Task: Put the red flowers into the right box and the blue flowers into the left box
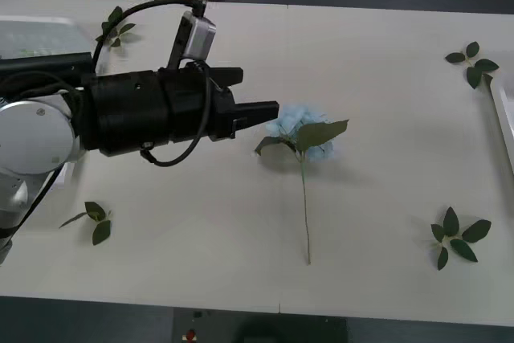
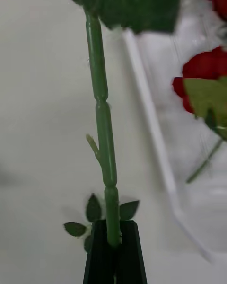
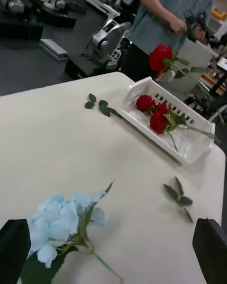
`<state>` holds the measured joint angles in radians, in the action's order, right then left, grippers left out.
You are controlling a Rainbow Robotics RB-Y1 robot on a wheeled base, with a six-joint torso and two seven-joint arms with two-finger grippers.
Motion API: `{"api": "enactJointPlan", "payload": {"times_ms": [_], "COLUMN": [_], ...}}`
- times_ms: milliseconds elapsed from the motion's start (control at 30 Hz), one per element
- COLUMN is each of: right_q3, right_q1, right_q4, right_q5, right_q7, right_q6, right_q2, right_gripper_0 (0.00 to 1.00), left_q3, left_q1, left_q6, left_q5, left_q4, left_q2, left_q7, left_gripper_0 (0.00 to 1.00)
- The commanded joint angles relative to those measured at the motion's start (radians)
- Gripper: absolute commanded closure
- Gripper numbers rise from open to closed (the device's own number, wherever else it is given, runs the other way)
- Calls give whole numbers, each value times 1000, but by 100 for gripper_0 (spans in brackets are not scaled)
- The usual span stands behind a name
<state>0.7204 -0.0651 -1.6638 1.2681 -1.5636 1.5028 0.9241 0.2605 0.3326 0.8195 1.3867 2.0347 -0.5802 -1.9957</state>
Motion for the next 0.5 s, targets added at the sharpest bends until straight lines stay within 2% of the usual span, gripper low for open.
{"api": "enactJointPlan", "payload": {"times_ms": [33,233,367,500], "right_q3": [-52,-122,-125,-161], "right_q1": [74,156,212,229], "right_q4": [134,315,421,498], "right_q5": [-84,-214,-299,-372], "right_q7": [-3,-84,-188,-250], "right_q6": [0,-12,-46,-105], "right_q2": [98,165,165,167], "right_gripper_0": [100,100,100,100], "left_q3": [8,8,8,8], "left_q1": [-46,-165,-184,-191], "left_q6": [-14,-62,-66,-66], "left_q5": [61,173,226,230], "left_q4": [122,197,200,214], "left_q2": [-115,-227,-279,-302], "left_q7": [-81,-158,-198,-212], "left_gripper_0": [0,0,0,0]}}
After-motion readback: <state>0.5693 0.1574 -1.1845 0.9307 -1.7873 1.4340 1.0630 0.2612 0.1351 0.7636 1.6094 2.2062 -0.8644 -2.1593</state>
